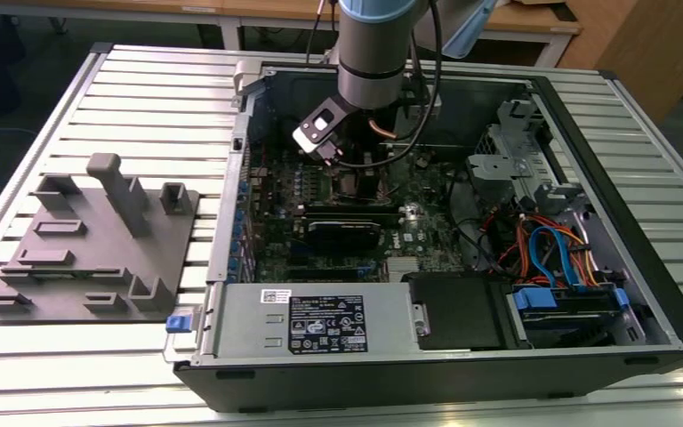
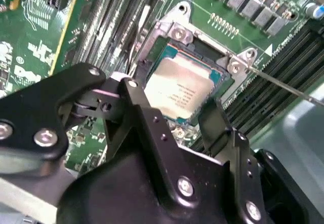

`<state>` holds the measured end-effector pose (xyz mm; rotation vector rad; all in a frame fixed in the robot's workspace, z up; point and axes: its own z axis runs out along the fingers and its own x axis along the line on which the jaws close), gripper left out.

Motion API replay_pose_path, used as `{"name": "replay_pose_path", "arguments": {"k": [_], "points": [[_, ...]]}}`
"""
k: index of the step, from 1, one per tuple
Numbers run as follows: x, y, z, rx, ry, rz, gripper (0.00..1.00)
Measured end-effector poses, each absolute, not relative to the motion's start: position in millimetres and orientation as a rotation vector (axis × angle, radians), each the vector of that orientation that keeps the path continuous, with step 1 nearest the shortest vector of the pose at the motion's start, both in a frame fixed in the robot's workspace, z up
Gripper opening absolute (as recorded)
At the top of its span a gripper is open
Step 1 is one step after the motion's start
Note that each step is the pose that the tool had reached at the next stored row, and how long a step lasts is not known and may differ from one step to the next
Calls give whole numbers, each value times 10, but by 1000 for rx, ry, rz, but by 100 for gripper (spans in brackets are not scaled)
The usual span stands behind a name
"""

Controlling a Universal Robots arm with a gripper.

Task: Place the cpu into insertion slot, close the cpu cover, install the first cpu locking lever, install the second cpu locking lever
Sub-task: 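Place the cpu into insertion slot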

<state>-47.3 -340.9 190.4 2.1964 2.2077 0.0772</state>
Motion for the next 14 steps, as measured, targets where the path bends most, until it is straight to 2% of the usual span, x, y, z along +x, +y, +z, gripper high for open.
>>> {"name": "replay_pose_path", "arguments": {"k": [14], "points": [[-540, -3396, 1908, 2200, 2209, 83, 67]]}}
